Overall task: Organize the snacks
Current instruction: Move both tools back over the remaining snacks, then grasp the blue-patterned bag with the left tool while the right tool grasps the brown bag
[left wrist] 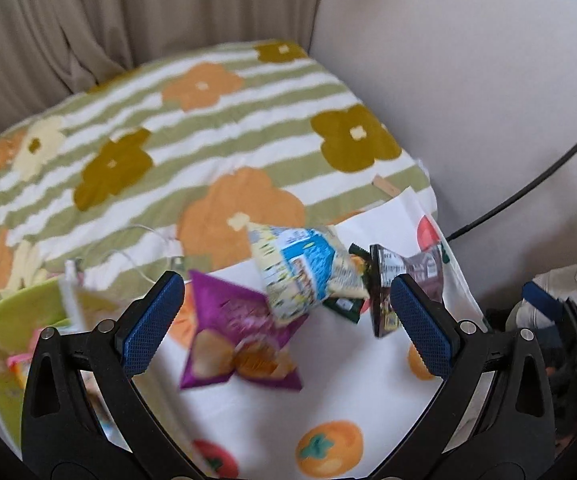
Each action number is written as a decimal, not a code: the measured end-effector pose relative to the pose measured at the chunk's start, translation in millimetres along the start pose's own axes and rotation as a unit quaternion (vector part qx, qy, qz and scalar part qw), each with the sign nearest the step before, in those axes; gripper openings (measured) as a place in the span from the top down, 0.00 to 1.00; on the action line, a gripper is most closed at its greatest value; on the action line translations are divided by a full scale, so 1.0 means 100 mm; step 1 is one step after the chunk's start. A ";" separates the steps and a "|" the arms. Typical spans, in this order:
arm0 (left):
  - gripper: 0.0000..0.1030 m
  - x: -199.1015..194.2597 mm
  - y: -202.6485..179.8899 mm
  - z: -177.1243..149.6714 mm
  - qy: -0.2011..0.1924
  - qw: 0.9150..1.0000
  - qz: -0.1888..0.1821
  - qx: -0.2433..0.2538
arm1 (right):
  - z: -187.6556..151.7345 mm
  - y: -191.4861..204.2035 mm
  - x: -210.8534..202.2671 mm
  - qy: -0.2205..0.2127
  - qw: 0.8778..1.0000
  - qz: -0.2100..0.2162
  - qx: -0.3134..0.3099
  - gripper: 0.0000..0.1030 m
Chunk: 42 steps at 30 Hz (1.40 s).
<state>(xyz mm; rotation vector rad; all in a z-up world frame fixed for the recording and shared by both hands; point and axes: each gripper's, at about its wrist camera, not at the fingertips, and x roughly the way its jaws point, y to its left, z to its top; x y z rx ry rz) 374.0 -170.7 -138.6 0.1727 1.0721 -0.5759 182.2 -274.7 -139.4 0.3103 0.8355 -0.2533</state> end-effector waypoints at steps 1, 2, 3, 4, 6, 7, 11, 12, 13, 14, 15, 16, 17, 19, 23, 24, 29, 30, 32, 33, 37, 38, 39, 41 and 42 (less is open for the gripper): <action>0.01 0.11 -0.01 0.04 0.008 1.000 -0.001 -0.004 | 0.01 -0.05 0.09 0.005 1.000 -0.002 0.005 0.00; 0.01 0.25 -0.03 0.08 0.019 1.000 -0.003 -0.008 | 0.02 -0.08 0.15 0.008 1.000 -0.005 0.007 0.00; 0.01 0.41 -0.03 0.13 0.031 0.999 -0.006 -0.012 | 0.03 -0.11 0.23 0.013 1.000 -0.006 0.008 0.00; 0.01 0.52 -0.03 0.16 0.039 0.999 -0.007 -0.017 | 0.03 -0.15 0.33 0.020 1.000 -0.009 0.010 0.00; 0.01 0.76 -0.03 0.18 0.061 0.998 -0.010 -0.024 | 0.04 -0.21 0.48 0.035 0.999 -0.008 0.014 0.00; 0.01 0.85 -0.04 0.19 0.069 0.997 -0.010 -0.027 | 0.04 -0.24 0.58 0.044 0.999 -0.005 0.017 0.00; 0.01 1.24 -0.04 0.17 0.105 0.994 -0.005 -0.032 | 0.00 -0.35 0.94 0.070 0.997 -0.008 0.021 0.00; 0.01 1.34 -0.04 0.15 0.115 0.993 -0.003 -0.033 | -0.01 -0.36 1.01 0.074 0.997 -0.012 0.023 0.00; 0.01 1.39 -0.03 0.14 0.121 0.992 -0.002 -0.034 | -0.03 -0.38 1.07 0.078 0.997 -0.012 0.024 0.00; 0.01 1.45 -0.02 0.13 0.127 0.991 -0.002 -0.037 | -0.04 -0.40 1.15 0.083 0.996 -0.012 0.026 0.00; 0.01 1.50 0.00 0.11 0.133 0.990 -0.004 -0.041 | -0.05 -0.42 1.19 0.085 0.996 -0.013 0.027 0.00; 0.01 1.54 0.01 0.10 0.137 0.990 -0.007 -0.044 | -0.06 -0.43 1.24 0.088 0.996 -0.013 0.028 0.00; 0.01 1.57 0.01 0.10 0.139 0.989 -0.012 -0.047 | -0.06 -0.45 1.29 0.091 0.995 -0.013 0.029 0.00; 0.01 1.62 0.01 0.09 0.139 0.989 -0.018 -0.049 | -0.06 -0.48 1.36 0.095 0.995 -0.011 0.030 0.00; 0.02 1.69 -0.02 0.07 0.144 0.989 -0.024 -0.038 | -0.09 -0.56 1.51 0.110 0.993 0.001 0.037 0.00; 0.08 1.71 -0.04 0.06 0.146 0.988 -0.029 -0.034 | -0.10 -0.57 1.54 0.114 0.993 0.004 0.040 0.00; 0.19 1.72 -0.04 0.04 0.144 0.988 -0.048 -0.035 | -0.11 -0.64 1.58 0.117 0.992 0.020 0.046 0.00; 0.26 1.72 -0.04 0.04 0.144 0.987 -0.053 -0.036 | -0.10 -0.64 1.59 0.118 0.992 0.022 0.044 0.00; 0.30 1.71 -0.04 0.03 0.143 0.987 -0.061 -0.039 | -0.09 -0.64 1.61 0.124 0.991 0.027 0.037 0.00; 0.33 1.70 -0.05 0.03 0.141 0.987 -0.061 -0.039 | -0.08 -0.64 1.63 0.127 0.991 0.029 0.036 0.00; 0.35 1.66 -0.07 0.01 0.136 0.988 -0.062 -0.041 | -0.06 -0.66 1.69 0.136 0.989 0.036 0.034 0.00; 0.35 1.65 -0.08 0.01 0.136 0.988 -0.062 -0.041 | -0.05 -0.65 1.71 0.141 0.989 0.038 0.029 0.00; 0.36 1.64 -0.08 0.01 0.135 0.988 -0.061 -0.042 | -0.04 -0.64 1.73 0.145 0.989 0.036 0.020 0.00; 0.36 1.63 -0.09 0.00 0.133 0.988 -0.061 -0.044 | -0.03 -0.60 1.75 0.148 0.988 0.034 0.002 0.00; 0.36 1.61 -0.10 0.00 0.131 0.989 -0.059 -0.045 | -0.04 -0.60 1.75 0.149 0.988 0.034 -0.002 0.00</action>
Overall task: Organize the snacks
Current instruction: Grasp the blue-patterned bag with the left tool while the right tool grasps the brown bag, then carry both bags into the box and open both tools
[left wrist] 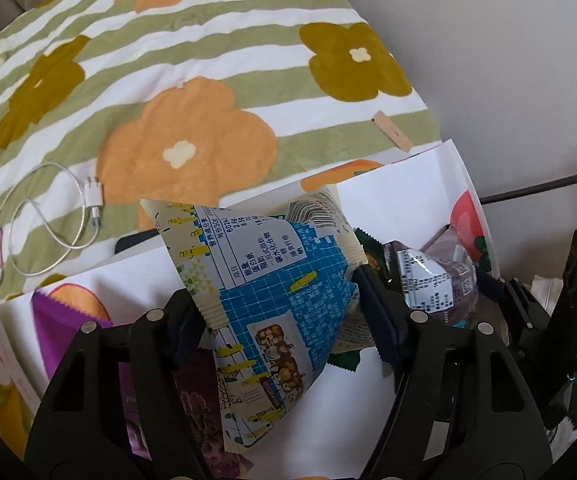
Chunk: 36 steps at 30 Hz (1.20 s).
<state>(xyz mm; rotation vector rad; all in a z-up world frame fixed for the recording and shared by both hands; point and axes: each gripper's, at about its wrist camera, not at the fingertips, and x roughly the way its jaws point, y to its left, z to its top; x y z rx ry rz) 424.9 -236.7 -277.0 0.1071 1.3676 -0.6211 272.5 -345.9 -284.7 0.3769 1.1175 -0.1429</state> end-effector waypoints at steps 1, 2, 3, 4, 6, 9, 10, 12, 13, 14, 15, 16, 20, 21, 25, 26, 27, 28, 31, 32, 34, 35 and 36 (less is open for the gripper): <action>0.36 -0.01 -0.01 -0.01 -0.002 1.000 0.001 0.000 | -0.01 0.01 0.00 0.000 1.000 -0.001 -0.005 0.00; 0.36 -0.02 -0.01 -0.01 -0.003 1.000 0.000 -0.001 | -0.02 0.02 0.00 -0.001 1.000 -0.002 -0.012 0.00; 0.36 -0.03 -0.02 -0.02 -0.004 1.000 0.000 -0.001 | -0.03 0.03 0.00 -0.003 1.000 -0.003 -0.018 0.00; 0.36 -0.05 -0.02 -0.02 -0.006 1.000 0.000 -0.002 | -0.04 0.04 -0.01 -0.006 1.000 -0.003 -0.022 0.02; 0.36 -0.07 -0.04 -0.04 -0.010 1.000 0.002 -0.001 | -0.08 0.04 -0.04 -0.014 1.000 -0.007 -0.024 0.11; 0.36 -0.12 -0.05 -0.07 -0.017 1.000 0.002 -0.002 | -0.11 0.00 -0.13 -0.028 0.999 0.003 -0.019 0.25; 0.36 -0.14 -0.05 -0.07 -0.018 1.000 0.002 -0.003 | -0.12 -0.02 -0.16 -0.033 0.999 0.010 -0.015 0.28; 0.36 -0.19 -0.05 -0.09 -0.025 1.000 0.002 -0.006 | -0.12 -0.04 -0.20 -0.037 0.999 0.015 -0.011 0.30; 0.36 -0.21 -0.06 -0.10 -0.028 1.000 0.002 -0.007 | -0.13 -0.04 -0.23 -0.040 0.999 0.016 -0.012 0.31; 0.36 -0.25 -0.07 -0.11 -0.032 0.999 0.002 -0.007 | -0.12 -0.03 -0.25 -0.042 0.999 0.017 -0.013 0.31; 0.36 -0.28 -0.08 -0.12 -0.037 0.999 0.002 -0.007 | -0.13 -0.03 -0.28 -0.044 0.999 0.017 -0.013 0.31; 0.36 -0.32 -0.09 -0.13 -0.041 0.999 0.001 -0.006 | -0.13 -0.03 -0.31 -0.048 0.999 0.017 -0.013 0.31; 0.36 -0.53 -0.15 -0.16 -0.064 0.998 -0.003 -0.005 | -0.11 -0.03 -0.50 -0.061 0.998 0.022 -0.007 0.31; 0.36 -0.61 -0.16 -0.17 -0.072 0.997 -0.004 -0.005 | -0.10 -0.02 -0.56 -0.066 0.998 0.022 -0.008 0.31; 0.36 -0.98 -0.20 -0.25 -0.108 0.994 -0.009 -0.001 | -0.04 0.09 -0.88 -0.090 0.996 0.021 -0.022 0.31; 0.36 -1.09 -0.20 -0.28 -0.117 0.993 -0.009 0.000 | -0.03 0.13 -0.95 -0.095 0.995 0.020 -0.026 0.31; 0.36 -1.21 -0.19 -0.32 -0.128 0.992 -0.008 0.001 | -0.01 0.18 -1.03 -0.101 0.994 0.020 -0.032 0.31; 0.36 -1.35 -0.17 -0.36 -0.139 0.990 -0.006 0.001 | 0.00 0.24 -1.12 -0.108 0.993 0.021 -0.038 0.31; 0.36 -1.78 -0.08 -0.50 -0.173 0.985 0.005 -0.003 | 0.04 0.46 -1.38 -0.126 0.990 0.031 -0.060 0.31; 0.36 -1.88 -0.04 -0.54 -0.180 0.984 0.010 -0.005 | 0.05 0.56 -1.47 -0.132 0.988 0.038 -0.069 0.31; 0.36 -2.17 0.09 -0.66 -0.201 0.979 0.024 -0.014 | 0.07 0.80 -1.62 -0.139 0.985 0.060 -0.087 0.31; 0.36 -2.29 0.15 -0.72 -0.210 0.977 0.032 -0.019 | 0.08 0.89 -1.67 -0.140 0.983 0.069 -0.095 0.31; 0.36 -2.42 0.24 -0.80 -0.219 0.975 0.041 -0.026 | 0.08 1.04 -1.73 -0.144 0.981 0.078 -0.106 0.31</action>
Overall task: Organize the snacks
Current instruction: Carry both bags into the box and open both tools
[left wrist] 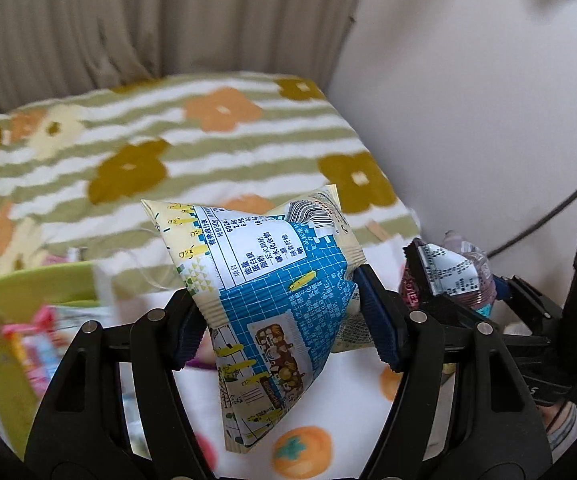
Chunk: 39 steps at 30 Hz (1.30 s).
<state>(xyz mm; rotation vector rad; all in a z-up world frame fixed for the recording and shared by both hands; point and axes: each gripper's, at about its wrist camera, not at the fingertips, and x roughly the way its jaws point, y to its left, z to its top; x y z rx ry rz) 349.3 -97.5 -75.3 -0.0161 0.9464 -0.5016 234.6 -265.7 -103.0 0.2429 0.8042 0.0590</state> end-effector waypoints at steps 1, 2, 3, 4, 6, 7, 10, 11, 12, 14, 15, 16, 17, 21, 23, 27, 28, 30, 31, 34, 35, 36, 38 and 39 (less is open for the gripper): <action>0.36 -0.13 0.10 -0.01 -0.009 1.000 0.009 -0.006 | 0.04 0.16 -0.03 -0.003 1.000 0.008 -0.013 0.31; 0.36 -0.24 0.20 -0.03 -0.016 1.000 0.016 -0.012 | 0.07 0.28 -0.03 -0.005 1.000 0.014 -0.023 0.31; 0.36 -0.39 0.35 -0.05 -0.025 0.999 0.026 -0.021 | 0.10 0.42 -0.04 -0.006 0.999 0.021 -0.033 0.31; 0.36 -0.50 0.46 -0.08 -0.033 0.999 0.033 -0.028 | 0.13 0.57 -0.04 -0.007 0.999 0.030 -0.042 0.31; 0.36 -0.74 0.74 -0.17 -0.049 0.996 0.052 -0.044 | 0.16 0.87 -0.03 -0.006 0.997 0.049 -0.059 0.31; 0.36 -0.83 0.87 -0.22 -0.051 0.996 0.058 -0.051 | 0.17 1.02 -0.02 -0.006 0.996 0.057 -0.068 0.31; 0.36 -1.07 1.30 -0.39 -0.055 0.992 0.082 -0.072 | 0.17 1.48 0.06 -0.004 0.992 0.083 -0.091 0.31; 0.36 -1.12 1.42 -0.43 -0.055 0.992 0.087 -0.078 | 0.16 1.58 0.09 -0.002 0.992 0.089 -0.094 0.31; 0.36 -1.16 1.56 -0.48 -0.054 0.990 0.093 -0.085 | 0.15 1.72 0.13 0.001 0.991 0.096 -0.097 0.31; 0.36 -1.21 1.86 -0.59 -0.050 0.989 0.103 -0.099 | 0.14 1.92 0.25 0.007 0.989 0.106 -0.099 0.31; 0.36 -1.21 1.96 -0.63 -0.046 0.988 0.106 -0.103 | 0.13 2.01 0.30 0.010 0.989 0.110 -0.098 0.31; 0.36 -1.20 2.08 -0.67 -0.042 0.987 0.109 -0.107 | 0.12 2.10 0.36 0.012 0.989 0.112 -0.097 0.31; 0.36 -1.19 2.20 -0.71 -0.039 0.987 0.112 -0.110 | 0.12 2.19 0.42 0.013 0.989 0.114 -0.095 0.31; 0.34 -1.01 2.58 -0.79 -0.023 0.986 0.108 -0.127 | 0.09 2.44 0.60 0.018 0.989 0.113 -0.097 0.31; 0.25 -0.93 2.70 -0.81 -0.018 0.985 0.105 -0.132 | 0.09 2.51 0.66 0.021 0.990 0.101 -0.098 0.31; 0.00 -0.81 2.84 -0.88 -0.001 0.986 0.112 -0.122 | 0.11 2.58 0.71 0.022 0.992 0.082 -0.092 0.31; 0.00 -0.79 2.86 -0.90 0.005 0.987 0.107 -0.120 | 0.11 2.60 0.74 0.022 0.993 0.075 -0.092 0.31; 0.00 -0.75 2.89 -0.96 0.011 0.987 0.101 -0.124 | 0.12 2.62 0.77 0.025 0.993 0.069 -0.090 0.31; 0.00 -0.75 2.89 -0.98 0.013 0.987 0.101 -0.126 | 0.12 2.64 0.80 0.029 0.993 0.068 -0.090 0.31; 0.00 -0.80 2.86 -1.06 0.012 0.986 0.107 -0.126 | 0.14 2.70 0.88 0.035 0.992 0.062 -0.104 0.31; 0.00 -0.81 2.83 -1.08 0.012 0.986 0.109 -0.124 | 0.15 2.74 0.92 0.038 0.991 0.063 -0.109 0.31; 0.00 -0.83 2.81 -1.09 0.013 0.986 0.114 -0.123 | 0.16 2.77 0.96 0.042 0.991 0.065 -0.112 0.30; 0.00 -0.85 2.78 -1.10 0.012 0.986 0.116 -0.124 | 0.19 2.83 1.05 0.052 0.990 0.070 -0.114 0.29; 0.00 -0.87 2.78 -1.11 0.011 0.985 0.116 -0.126 | 0.20 2.86 1.08 0.054 0.989 0.072 -0.116 0.29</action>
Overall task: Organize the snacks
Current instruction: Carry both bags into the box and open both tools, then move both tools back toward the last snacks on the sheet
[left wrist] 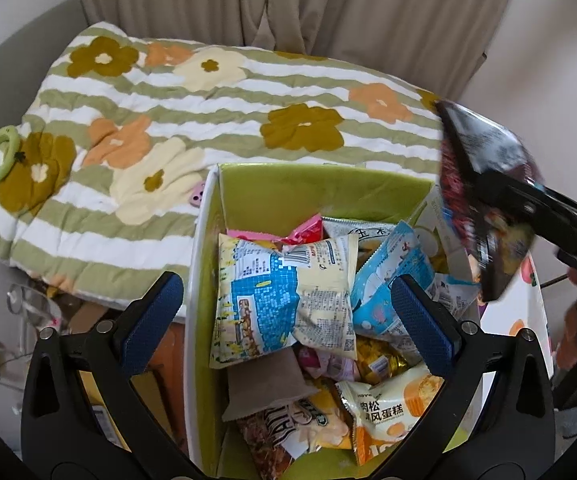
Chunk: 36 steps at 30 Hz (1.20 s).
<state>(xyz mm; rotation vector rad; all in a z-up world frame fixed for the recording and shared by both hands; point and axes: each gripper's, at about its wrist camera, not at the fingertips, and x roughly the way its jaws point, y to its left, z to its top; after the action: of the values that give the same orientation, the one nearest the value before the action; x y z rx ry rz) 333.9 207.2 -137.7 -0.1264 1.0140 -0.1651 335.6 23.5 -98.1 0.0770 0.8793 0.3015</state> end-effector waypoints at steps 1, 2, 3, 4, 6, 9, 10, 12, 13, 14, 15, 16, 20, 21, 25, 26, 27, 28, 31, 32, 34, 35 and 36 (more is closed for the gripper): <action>0.00 -0.01 0.01 0.00 0.000 1.000 0.002 -0.002 | 0.03 0.03 0.04 0.003 1.000 0.003 -0.002 0.29; 0.00 -0.02 0.02 0.01 -0.001 1.000 0.006 -0.003 | 0.05 0.06 0.08 0.006 1.000 0.007 -0.005 0.29; 0.00 -0.03 0.03 0.01 -0.003 1.000 0.010 -0.004 | 0.06 0.07 0.10 0.006 1.000 0.011 -0.007 0.27; 0.00 -0.05 0.04 0.01 -0.005 1.000 0.014 -0.006 | 0.08 0.10 0.13 0.006 1.000 0.017 -0.009 0.21; 0.00 -0.07 0.06 0.00 -0.007 1.000 0.018 -0.010 | 0.08 0.11 0.16 0.005 1.000 0.027 -0.011 0.06; 0.00 -0.09 0.07 -0.03 -0.004 1.000 0.024 -0.014 | 0.06 0.10 0.19 0.001 0.999 0.041 -0.005 0.01; 0.00 -0.09 0.08 -0.05 -0.003 1.000 0.025 -0.016 | 0.05 0.09 0.19 0.001 0.999 0.042 -0.004 0.01; 0.00 -0.09 0.10 -0.09 -0.001 0.999 0.026 -0.021 | 0.02 0.06 0.21 0.004 0.999 0.040 0.001 0.01; 0.00 -0.10 0.11 -0.10 0.000 0.999 0.027 -0.022 | 0.00 0.05 0.20 0.003 0.999 0.041 0.004 0.01; 0.00 -0.10 0.12 -0.12 0.000 0.999 0.027 -0.023 | -0.01 0.05 0.19 0.003 0.999 0.041 0.006 0.01; 0.00 -0.11 0.13 -0.13 0.001 0.999 0.029 -0.025 | -0.03 0.05 0.18 0.002 0.999 0.039 0.006 0.01; 0.00 -0.13 0.13 -0.14 0.001 0.999 0.029 -0.025 | -0.04 0.05 0.17 0.001 0.999 0.037 0.006 0.01; 0.00 -0.24 0.13 -0.18 -0.006 0.999 0.030 -0.027 | -0.11 0.06 0.05 -0.004 1.000 0.029 0.010 0.01; 0.00 -0.29 0.12 -0.19 -0.010 0.999 0.031 -0.026 | -0.12 0.07 0.01 -0.006 1.000 0.027 0.011 0.01; 0.00 -0.50 0.08 -0.26 -0.024 0.999 0.032 -0.024 | -0.20 0.12 -0.26 -0.019 1.000 0.020 0.014 0.01; 0.00 -0.57 0.07 -0.29 -0.030 0.999 0.031 -0.022 | -0.22 0.13 -0.32 -0.023 0.999 0.017 0.013 0.01; 0.00 -0.64 0.06 -0.31 -0.034 0.999 0.032 -0.020 | -0.25 0.15 -0.39 -0.029 0.999 0.013 0.013 0.01; 0.00 -0.69 0.04 -0.34 -0.038 0.999 0.032 -0.017 | -0.29 0.17 -0.49 -0.037 0.999 0.006 0.012 0.01; 0.00 -0.88 -0.04 -0.43 -0.053 0.998 0.039 -0.004 | -0.40 0.21 -0.73 -0.056 0.998 -0.008 0.012 0.01; 0.00 -0.95 -0.07 -0.46 -0.059 0.997 0.043 0.002 | -0.45 0.22 -0.83 -0.064 0.998 -0.014 0.013 0.01; 0.00 -1.09 -0.14 -0.54 -0.074 0.996 0.051 0.015 | -0.57 0.24 -1.03 -0.079 0.996 -0.029 0.017 0.01; 0.00 -1.16 -0.17 -0.58 -0.079 0.995 0.053 0.020 | -0.61 0.25 -1.11 -0.084 0.996 -0.036 0.019 0.01; 0.00 -1.23 -0.22 -0.64 -0.086 0.994 0.057 0.026 | -0.67 0.26 -1.22 -0.092 0.995 -0.045 0.022 0.01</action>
<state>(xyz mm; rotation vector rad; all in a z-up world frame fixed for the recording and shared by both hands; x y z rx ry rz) 214.2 207.5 -64.2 -0.0340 0.8418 -0.0752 205.1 8.7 -45.4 0.1040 0.7052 0.1865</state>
